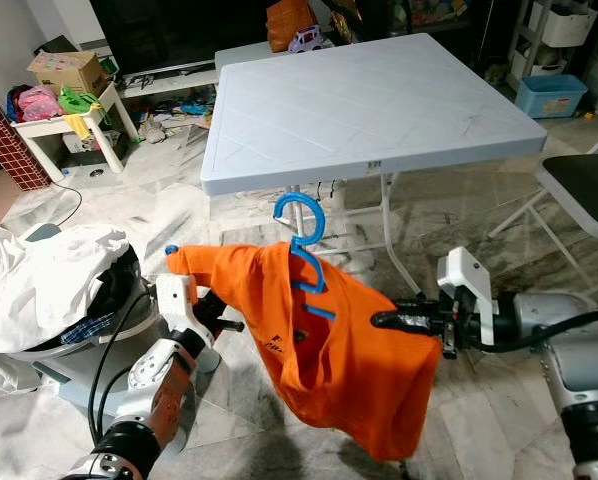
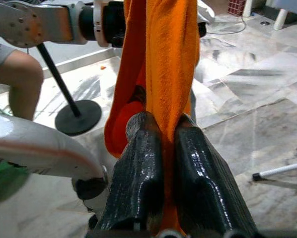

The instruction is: Hang hanger

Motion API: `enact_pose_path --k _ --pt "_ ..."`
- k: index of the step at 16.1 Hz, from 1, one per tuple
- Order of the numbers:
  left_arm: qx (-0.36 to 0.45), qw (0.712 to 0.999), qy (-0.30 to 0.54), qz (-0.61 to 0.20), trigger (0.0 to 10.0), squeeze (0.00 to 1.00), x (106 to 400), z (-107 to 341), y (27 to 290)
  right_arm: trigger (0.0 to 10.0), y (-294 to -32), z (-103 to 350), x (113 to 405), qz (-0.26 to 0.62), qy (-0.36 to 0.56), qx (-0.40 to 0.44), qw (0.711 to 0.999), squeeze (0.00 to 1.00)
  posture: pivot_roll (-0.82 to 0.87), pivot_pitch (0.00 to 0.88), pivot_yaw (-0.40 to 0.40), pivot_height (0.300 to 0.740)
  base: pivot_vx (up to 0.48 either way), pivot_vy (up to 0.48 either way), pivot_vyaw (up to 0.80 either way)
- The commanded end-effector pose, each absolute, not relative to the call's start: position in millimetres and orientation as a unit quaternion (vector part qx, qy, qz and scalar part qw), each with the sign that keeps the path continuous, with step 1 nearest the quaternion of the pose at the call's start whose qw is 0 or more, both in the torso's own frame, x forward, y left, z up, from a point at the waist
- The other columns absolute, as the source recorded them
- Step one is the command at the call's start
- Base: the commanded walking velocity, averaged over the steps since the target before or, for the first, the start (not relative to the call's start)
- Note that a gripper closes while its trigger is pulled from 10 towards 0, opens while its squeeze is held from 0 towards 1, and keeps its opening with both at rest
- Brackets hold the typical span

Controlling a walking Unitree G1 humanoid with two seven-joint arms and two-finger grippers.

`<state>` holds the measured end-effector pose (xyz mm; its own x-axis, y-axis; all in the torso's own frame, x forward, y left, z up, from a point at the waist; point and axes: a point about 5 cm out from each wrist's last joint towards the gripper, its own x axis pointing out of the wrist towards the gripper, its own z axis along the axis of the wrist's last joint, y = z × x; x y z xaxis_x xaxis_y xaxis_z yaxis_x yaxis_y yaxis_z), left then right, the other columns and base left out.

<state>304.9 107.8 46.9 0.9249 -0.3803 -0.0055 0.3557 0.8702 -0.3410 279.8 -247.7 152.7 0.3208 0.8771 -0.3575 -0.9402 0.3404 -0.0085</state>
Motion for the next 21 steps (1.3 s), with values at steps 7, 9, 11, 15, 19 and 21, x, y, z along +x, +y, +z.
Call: enact_pose_path --k 7,9,11,15,19,21 --pt "-0.164 0.971 0.023 -0.173 0.0 0.00 302 52 125 10.0 -244 146 295 0.511 0.127 -0.177 0.831 0.00 -0.11 0.000 0.124 0.740 0.000 0.000 0.00" --pt "-0.152 0.974 0.009 -0.170 0.0 0.00 303 58 128 10.0 -251 143 291 0.511 0.136 -0.195 0.826 0.00 -0.11 0.000 0.123 0.740 0.000 0.000 0.00" --pt "-0.147 0.976 -0.009 -0.158 0.0 0.00 306 67 135 10.0 -270 143 287 0.496 0.155 -0.214 0.827 0.00 -0.11 0.000 0.120 0.740 0.000 0.000 0.00" --pt "-0.147 0.978 -0.025 -0.147 0.0 0.00 310 75 140 10.0 -287 141 274 0.505 0.177 -0.218 0.816 0.00 -0.11 0.000 0.119 0.740 0.000 0.000 0.00" --pt "-0.147 0.978 -0.025 -0.147 0.0 0.00 310 75 140 10.0 -287 141 274 0.505 0.177 -0.218 0.816 0.00 -0.11 0.000 0.119 0.740 0.000 0.000 0.00" --pt "-0.147 0.978 -0.025 -0.147 0.0 0.00 310 75 140 10.0 -287 141 274 0.505 0.177 -0.218 0.816 0.00 -0.11 0.000 0.119 0.740 0.000 0.000 0.00"
